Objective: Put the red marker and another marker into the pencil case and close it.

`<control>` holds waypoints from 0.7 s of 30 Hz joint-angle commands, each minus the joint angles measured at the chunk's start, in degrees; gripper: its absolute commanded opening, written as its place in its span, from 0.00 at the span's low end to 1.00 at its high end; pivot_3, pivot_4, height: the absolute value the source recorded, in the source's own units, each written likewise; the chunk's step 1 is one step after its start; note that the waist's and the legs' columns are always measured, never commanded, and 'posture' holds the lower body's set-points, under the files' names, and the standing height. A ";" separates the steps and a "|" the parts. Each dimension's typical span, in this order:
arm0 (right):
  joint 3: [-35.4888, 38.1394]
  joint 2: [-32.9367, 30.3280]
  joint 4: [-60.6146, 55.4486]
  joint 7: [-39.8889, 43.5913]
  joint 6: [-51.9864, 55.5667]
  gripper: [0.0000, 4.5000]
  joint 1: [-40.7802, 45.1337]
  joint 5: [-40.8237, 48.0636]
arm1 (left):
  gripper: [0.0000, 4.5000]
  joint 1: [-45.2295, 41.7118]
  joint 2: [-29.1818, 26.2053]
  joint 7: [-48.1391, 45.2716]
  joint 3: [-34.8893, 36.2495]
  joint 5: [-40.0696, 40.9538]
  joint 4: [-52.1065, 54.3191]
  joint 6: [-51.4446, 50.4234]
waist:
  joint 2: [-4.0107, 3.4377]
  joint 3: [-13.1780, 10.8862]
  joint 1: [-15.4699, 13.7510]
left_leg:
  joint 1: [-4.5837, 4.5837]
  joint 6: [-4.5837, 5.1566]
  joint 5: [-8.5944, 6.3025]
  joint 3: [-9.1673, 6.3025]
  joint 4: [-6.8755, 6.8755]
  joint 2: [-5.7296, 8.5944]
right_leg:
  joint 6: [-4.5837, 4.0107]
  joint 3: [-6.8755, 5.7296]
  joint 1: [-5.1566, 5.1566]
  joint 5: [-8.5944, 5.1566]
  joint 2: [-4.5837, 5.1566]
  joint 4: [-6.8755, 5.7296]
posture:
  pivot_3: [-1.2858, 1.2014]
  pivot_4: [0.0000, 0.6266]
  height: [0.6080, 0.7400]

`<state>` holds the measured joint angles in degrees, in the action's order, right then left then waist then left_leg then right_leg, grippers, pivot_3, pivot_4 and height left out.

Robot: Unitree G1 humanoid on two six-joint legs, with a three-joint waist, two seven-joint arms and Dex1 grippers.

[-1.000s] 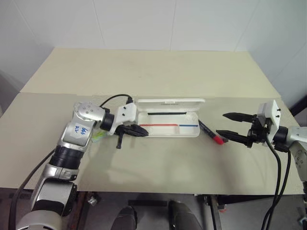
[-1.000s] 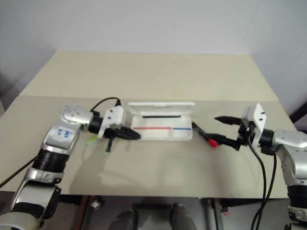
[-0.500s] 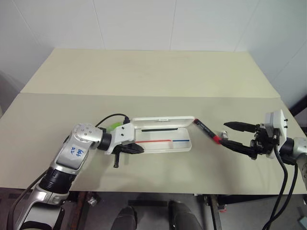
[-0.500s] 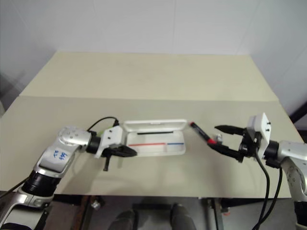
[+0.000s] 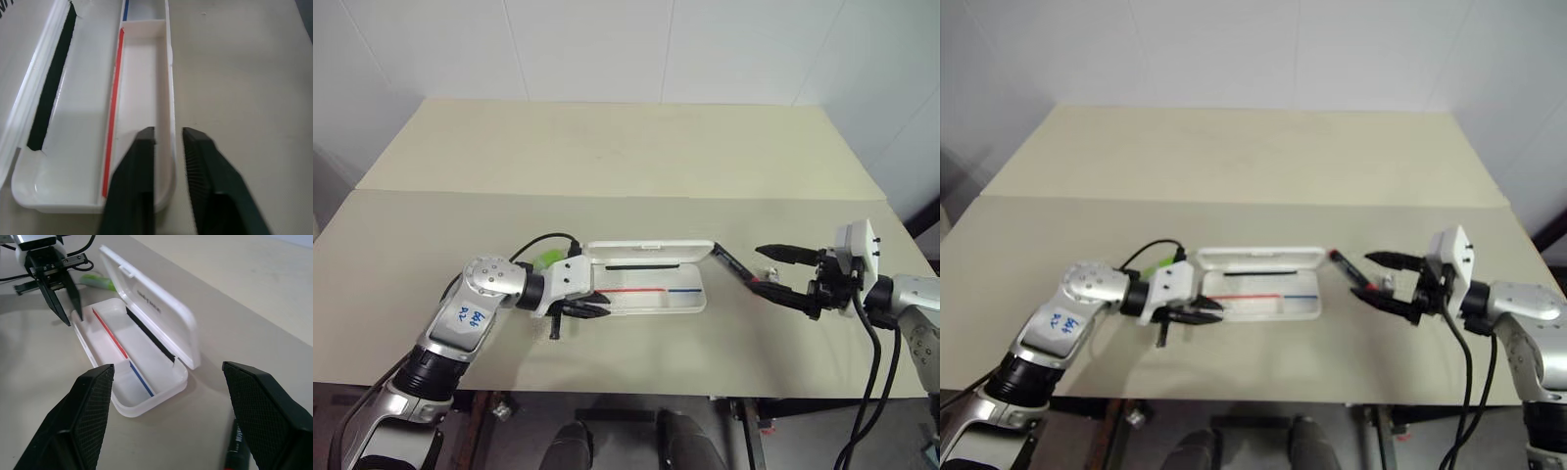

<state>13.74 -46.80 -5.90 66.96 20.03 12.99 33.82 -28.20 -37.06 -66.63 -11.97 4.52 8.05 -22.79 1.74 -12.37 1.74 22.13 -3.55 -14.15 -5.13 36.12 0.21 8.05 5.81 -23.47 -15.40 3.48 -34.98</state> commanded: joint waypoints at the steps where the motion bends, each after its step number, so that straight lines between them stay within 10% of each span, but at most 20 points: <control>1: -0.03 0.17 0.10 0.47 -1.28 1.00 1.38 -0.18 | 0.51 -0.48 -0.17 0.67 0.63 2.02 2.77 -1.11 | 0.00 0.00 0.03 | 0.00 0.00 0.00 0.00 0.00 0.00 | 0.00 0.00 0.00 0.00 0.00 0.00 | 0.52 0.24 1.00; 8: -2.18 0.29 1.90 1.51 -2.44 1.00 2.85 -1.92 | 1.00 -0.01 -0.04 1.68 1.28 4.64 6.45 -3.63 | 0.00 0.00 0.04 | -0.01 0.00 0.00 0.00 0.01 0.00 | -0.02 0.00 0.00 -0.01 0.00 0.00 | 0.52 0.24 1.00; 21: -7.70 4.06 7.13 -4.21 -5.07 1.00 7.81 -9.37 | 1.00 2.55 0.41 7.79 9.26 17.13 16.19 -13.47 | 0.00 0.00 0.37 | -0.02 0.00 0.01 0.01 0.04 -0.01 | -0.10 0.00 0.01 -0.04 -0.02 0.00 | 0.52 0.24 1.00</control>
<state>6.03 -43.28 1.16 64.38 16.37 19.35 25.18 -25.75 -36.47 -59.77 -5.30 19.25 21.98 -35.65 1.74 -12.37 2.11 22.11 -3.56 -14.14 -5.11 36.17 0.21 7.92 5.82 -23.46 -15.45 3.47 -34.98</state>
